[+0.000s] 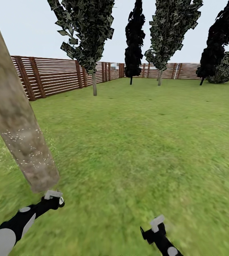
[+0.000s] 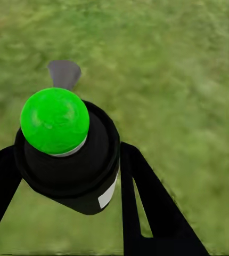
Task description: In the garden, pick up the pesticide atomizer on the floor and spray pesticide onto both trees until each tree trunk is fully covered.
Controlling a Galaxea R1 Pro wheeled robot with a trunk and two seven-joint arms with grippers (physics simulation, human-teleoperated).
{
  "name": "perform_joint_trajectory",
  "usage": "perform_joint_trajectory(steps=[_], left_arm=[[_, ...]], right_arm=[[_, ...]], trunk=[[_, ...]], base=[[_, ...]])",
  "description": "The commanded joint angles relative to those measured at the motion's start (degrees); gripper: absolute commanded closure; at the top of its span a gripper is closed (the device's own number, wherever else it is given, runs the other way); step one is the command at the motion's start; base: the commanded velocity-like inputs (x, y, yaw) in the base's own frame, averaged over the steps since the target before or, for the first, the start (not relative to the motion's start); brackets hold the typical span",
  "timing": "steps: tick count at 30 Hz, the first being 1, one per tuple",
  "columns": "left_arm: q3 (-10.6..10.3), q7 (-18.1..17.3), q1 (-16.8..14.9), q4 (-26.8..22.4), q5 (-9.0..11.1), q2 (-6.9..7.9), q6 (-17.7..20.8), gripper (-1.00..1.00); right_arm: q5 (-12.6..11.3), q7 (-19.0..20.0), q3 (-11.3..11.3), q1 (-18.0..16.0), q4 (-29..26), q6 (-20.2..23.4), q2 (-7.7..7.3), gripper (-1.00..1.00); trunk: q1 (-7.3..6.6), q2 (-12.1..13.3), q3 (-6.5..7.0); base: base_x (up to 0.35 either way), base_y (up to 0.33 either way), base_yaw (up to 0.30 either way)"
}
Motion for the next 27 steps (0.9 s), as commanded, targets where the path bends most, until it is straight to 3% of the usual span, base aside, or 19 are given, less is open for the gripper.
perform_joint_trajectory(steps=[1, 3, 4, 7, 8, 9, 14, 15, 16, 17, 19, 21, 22, 25, 27], left_arm=[[-0.3, -0.4, 0.2, 0.0, -1.4, -0.05, -0.4, 1.00], [-0.8, -1.5, 0.8, 0.5, -4.7, -0.20, -2.8, 1.00], [-0.8, -2.8, 1.6, 0.3, -6.2, -0.33, -4.2, 1.00], [-0.9, -8.4, 2.4, 0.2, -9.3, -0.94, -5.9, 1.00], [-1.8, -9.9, 2.6, 0.3, -11.8, -1.71, -6.0, 1.00], [-3.2, -10.7, 3.0, 0.5, -15.5, -2.68, -6.0, 1.00], [-4.3, -11.0, 3.3, 0.6, -18.6, -3.77, -6.0, 1.00], [-5.4, -11.0, 3.3, 0.6, -20.1, -4.08, -6.0, 1.00], [-6.3, -11.0, 3.7, 0.6, -21.6, -4.44, -6.1, 1.00], [-6.9, -11.0, 4.2, 0.4, -22.4, -4.77, -6.1, 1.00], [-7.4, -11.0, 4.8, 0.2, -23.1, -5.06, -6.1, 1.00], [-7.6, -11.0, 4.9, 0.1, -23.3, -5.18, -6.2, 1.00], [-8.7, -11.0, 4.9, 0.2, -23.7, -5.31, -6.2, 1.00], [-14.2, -11.0, 4.9, 0.0, -24.6, -6.25, -6.2, 1.00], [-16.0, -11.0, 4.9, -0.1, -24.7, -6.86, -6.1, 1.00]], right_arm=[[1.7, 1.3, 1.5, -0.2, -4.4, 1.0, 0.01, -1.00], [3.5, 15.1, 2.9, -4.2, -14.5, 15.0, 0.10, -1.00], [3.6, 22.5, 3.0, -5.8, -19.2, 19.7, 0.11, -1.00], [3.8, 36.1, 3.2, -7.3, -28.2, 24.4, 0.12, -1.00], [3.8, 39.2, 3.4, -7.4, -29.1, 24.7, 0.13, -1.00], [3.7, 41.2, 3.5, -7.5, -28.3, 24.7, 0.12, -1.00], [3.9, 41.8, 3.6, -7.4, -25.7, 24.8, 0.09, -1.00], [4.0, 41.8, 4.2, -7.4, -25.6, 24.7, 0.08, -1.00], [4.6, 41.8, 6.6, -7.4, -25.6, 24.7, 0.05, -1.00], [5.3, 41.8, 9.7, -7.4, -25.6, 24.7, 0.04, 1.00], [5.9, 41.8, 12.7, -7.4, -25.6, 24.7, 0.03, 1.00], [6.1, 41.8, 13.4, -7.4, -25.6, 24.7, 0.03, 1.00], [6.2, 41.8, 14.2, -7.4, -25.6, 24.7, 0.03, 1.00], [6.2, 41.8, 19.2, -7.4, -25.6, 24.7, 0.03, 1.00], [6.1, 41.8, 20.2, -7.4, -25.7, 24.7, 0.09, 1.00]], trunk=[[0.00, 0.0, 0.00], [0.00, 0.0, 0.00], [0.00, 0.0, 0.00], [0.00, 0.0, 0.00], [0.00, 0.0, 0.00], [0.00, 0.0, 0.00], [0.00, 0.0, 0.00], [0.00, 0.0, 0.00], [0.00, 0.0, 0.00], [0.00, 0.0, 0.00], [0.00, 0.0, 0.00], [0.00, 0.0, 0.00], [0.00, 0.0, 0.00], [0.00, 0.0, 0.00], [0.00, 0.0, 0.00]], base=[[0.000, 0.000, 0.000], [0.000, 0.000, 0.000], [0.000, 0.000, 0.000], [0.000, 0.000, 0.000], [0.000, 0.000, 0.000], [0.000, 0.000, 0.000], [0.000, 0.000, 0.000], [0.000, 0.000, 0.000], [0.000, 0.000, 0.000], [0.000, 0.000, 0.000], [0.000, 0.000, 0.000], [0.000, 0.000, 0.000], [0.000, 0.000, 0.000], [0.000, 0.000, 0.000], [0.000, 0.000, 0.000]])
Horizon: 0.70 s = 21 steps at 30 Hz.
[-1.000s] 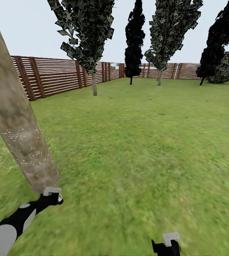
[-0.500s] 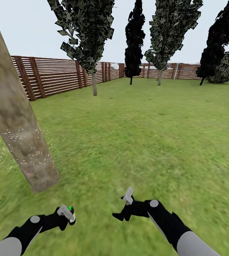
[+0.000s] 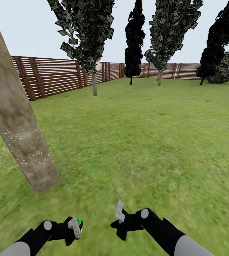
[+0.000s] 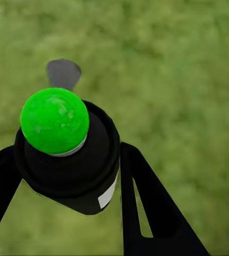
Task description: In the garden, pick up the pesticide atomizer on the floor and spray pesticide onto both trees until each tree trunk is fully covered.
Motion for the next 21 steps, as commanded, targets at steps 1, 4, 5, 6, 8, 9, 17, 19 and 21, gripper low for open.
perform_joint_trajectory(steps=[1, 4, 5, 6, 8, 9, 17, 19, 21], left_arm=[[-0.2, 0.0, 0.0, 0.0, 0.0, -0.11, 0.0, 1.00], [-3.7, 0.1, 0.0, 0.0, 0.0, -1.17, 0.0, 1.00], [-4.1, 0.1, 0.0, 0.0, 0.0, -1.18, 0.0, 1.00], [-4.3, 0.1, 0.0, 0.0, 0.0, -1.18, -0.1, 1.00], [-4.4, 0.1, 0.0, 0.0, 0.0, -1.20, -0.1, 1.00], [-4.4, 0.1, 0.0, 0.0, 0.1, -1.21, -0.1, 1.00], [-4.3, 0.3, -0.1, -0.1, 0.1, -3.39, -2.3, 1.00], [-4.4, 0.2, -0.2, -0.2, 0.1, -3.90, -2.0, 1.00], [-4.4, 0.1, -0.2, -1.1, 0.2, -4.03, -2.0, 1.00]], right_arm=[[-0.1, 0.7, 0.2, 0.0, -0.2, 0.0, 0.07, 1.00], [-0.2, 3.0, -0.1, -0.1, -0.8, 0.1, 0.46, 1.00], [-0.2, 3.0, -0.3, -0.1, -1.1, 0.1, 0.47, 1.00], [-0.2, 3.0, -1.5, -0.1, -2.0, 0.2, 0.42, 1.00], [-0.2, 3.0, -4.2, -0.1, -3.6, 0.2, 0.39, 1.00], [-0.2, 3.1, -4.8, -0.1, -4.0, 0.3, 0.39, 1.00], [-0.1, 3.1, -5.5, -2.1, -4.6, 0.4, 0.38, 1.00], [0.0, 3.1, -5.5, -2.1, -4.6, 0.4, 0.38, 1.00], [0.0, 3.0, -5.5, -2.1, -4.6, 0.4, 0.38, 1.00]], trunk=[[0.00, 0.0, 0.00], [0.00, 0.0, 0.00], [0.00, 0.0, 0.00], [0.00, 0.0, 0.00], [0.00, 0.0, 0.00], [0.00, 0.0, 0.00], [0.00, 0.0, 0.00], [0.00, 0.0, 0.00], [0.00, 0.0, 0.00]], base=[[0.000, 0.000, 0.000], [0.000, 0.000, 0.000], [0.000, 0.000, 0.000], [0.000, 0.000, 0.000], [0.000, 0.000, 0.000], [0.000, 0.000, 0.000], [0.000, 0.000, 0.000], [0.000, 0.000, 0.000], [0.000, 0.000, 0.000]])
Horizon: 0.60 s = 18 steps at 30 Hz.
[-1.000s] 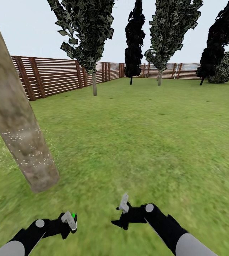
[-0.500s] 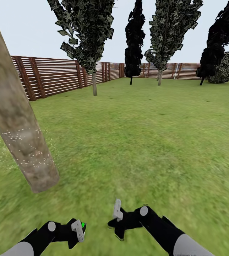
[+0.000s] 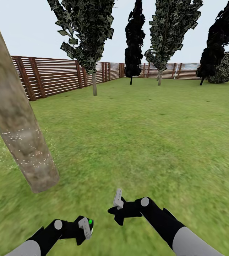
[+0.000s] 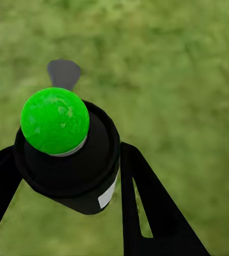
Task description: In the garden, pick up the pesticide atomizer on the floor and spray pesticide onto both trees until each tree trunk is fully covered.
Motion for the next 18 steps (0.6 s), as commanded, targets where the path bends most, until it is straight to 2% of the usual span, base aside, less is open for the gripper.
perform_joint_trajectory(steps=[1, 4, 13, 16, 18], left_arm=[[0.0, -0.1, 0.0, -0.8, -0.1, -0.05, 0.0, 1.00], [-0.1, -1.1, -0.1, -2.7, 0.0, -1.37, 0.1, 1.00], [0.2, -4.0, -0.1, -3.0, 0.4, -3.43, -0.3, 1.00], [0.4, -4.4, -0.1, -4.8, 0.4, -3.82, -0.3, 1.00], [0.4, -4.5, -0.1, -5.1, 1.9, -4.15, -0.3, 1.00]], right_arm=[[0.0, 0.0, 0.0, 0.0, 0.0, 0.0, 0.00, 1.00], [0.0, 0.0, 0.0, 0.0, 0.1, 0.0, 0.00, 1.00], [0.2, 0.0, 0.0, 0.0, 0.5, -0.1, -0.09, 1.00], [0.2, 0.0, 0.0, 0.0, 0.7, -0.1, -0.26, 1.00], [0.2, 0.0, 0.0, 0.0, 0.7, -0.1, -0.35, 1.00]], trunk=[[0.00, 0.0, 0.00], [0.00, 0.0, 0.00], [0.00, 0.0, 0.00], [0.00, 0.0, 0.00], [0.00, 0.0, 0.00]], base=[[0.000, 0.000, 0.000], [0.000, 0.000, 0.000], [0.000, 0.000, 0.000], [0.000, 0.000, 0.000], [0.000, 0.000, 0.000]])
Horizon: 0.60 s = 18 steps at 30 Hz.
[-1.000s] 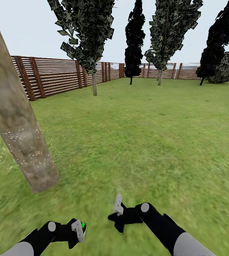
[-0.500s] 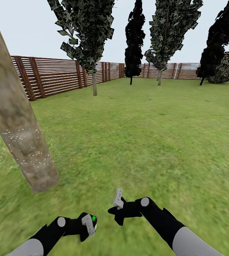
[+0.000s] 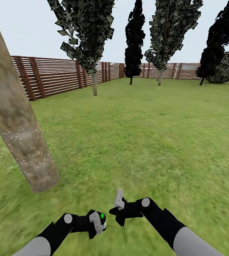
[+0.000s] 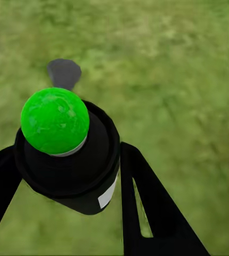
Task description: In the garden, pick up the pesticide atomizer on the floor and spray pesticide onto both trees until each tree trunk is fully covered.
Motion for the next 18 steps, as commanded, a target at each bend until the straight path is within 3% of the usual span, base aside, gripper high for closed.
perform_joint_trajectory(steps=[1, 6, 18], left_arm=[[0.0, -0.3, 0.0, 0.0, 0.3, -0.08, 0.0, 1.00], [0.1, -3.5, 0.0, -1.4, 1.0, -0.21, 0.1, 1.00], [0.1, -4.2, 0.1, -1.9, 2.5, -0.55, -0.2, 1.00]], right_arm=[[0.0, 0.0, 0.0, 0.0, 0.0, 0.0, 0.00, 1.00], [0.0, 0.0, 0.0, 0.0, 0.0, 0.0, -0.01, 1.00], [0.0, 0.0, 0.0, 0.0, 0.0, -0.1, -0.01, 1.00]], trunk=[[0.00, 0.0, 0.00], [0.00, 0.0, 0.00], [0.00, 0.0, 0.00]], base=[[0.000, 0.000, 0.000], [0.000, 0.000, 0.000], [0.000, 0.000, 0.000]])
